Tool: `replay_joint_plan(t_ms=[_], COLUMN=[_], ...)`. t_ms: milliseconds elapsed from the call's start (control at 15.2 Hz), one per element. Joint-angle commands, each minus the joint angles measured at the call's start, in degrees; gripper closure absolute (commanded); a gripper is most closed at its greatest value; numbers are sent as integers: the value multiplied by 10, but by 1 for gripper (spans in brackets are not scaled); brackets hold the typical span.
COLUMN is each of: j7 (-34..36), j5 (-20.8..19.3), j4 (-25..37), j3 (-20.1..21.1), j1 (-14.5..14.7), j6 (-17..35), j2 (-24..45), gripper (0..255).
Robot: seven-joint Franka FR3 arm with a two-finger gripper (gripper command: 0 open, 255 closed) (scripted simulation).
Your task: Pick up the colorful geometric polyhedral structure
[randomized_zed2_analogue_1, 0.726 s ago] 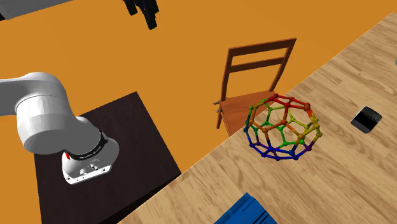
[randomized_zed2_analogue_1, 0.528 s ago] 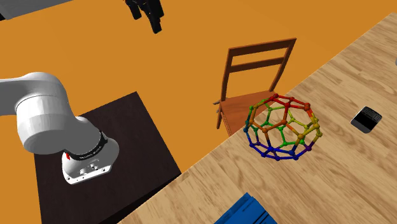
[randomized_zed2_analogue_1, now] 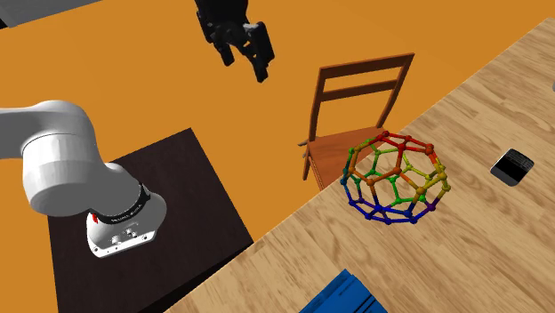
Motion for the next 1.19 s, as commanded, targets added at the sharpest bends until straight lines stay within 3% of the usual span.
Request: replay_joint_plan(t_ms=[0, 660, 1122], j7=[-32, -166, -267], j5=[-22, -92, -93], j4=[-3, 20, 85], j3=[-20, -115, -183], j1=[-7, -27, -23], j6=[28, 193, 300], j2=[10, 123, 234], gripper=[0, 0, 0])
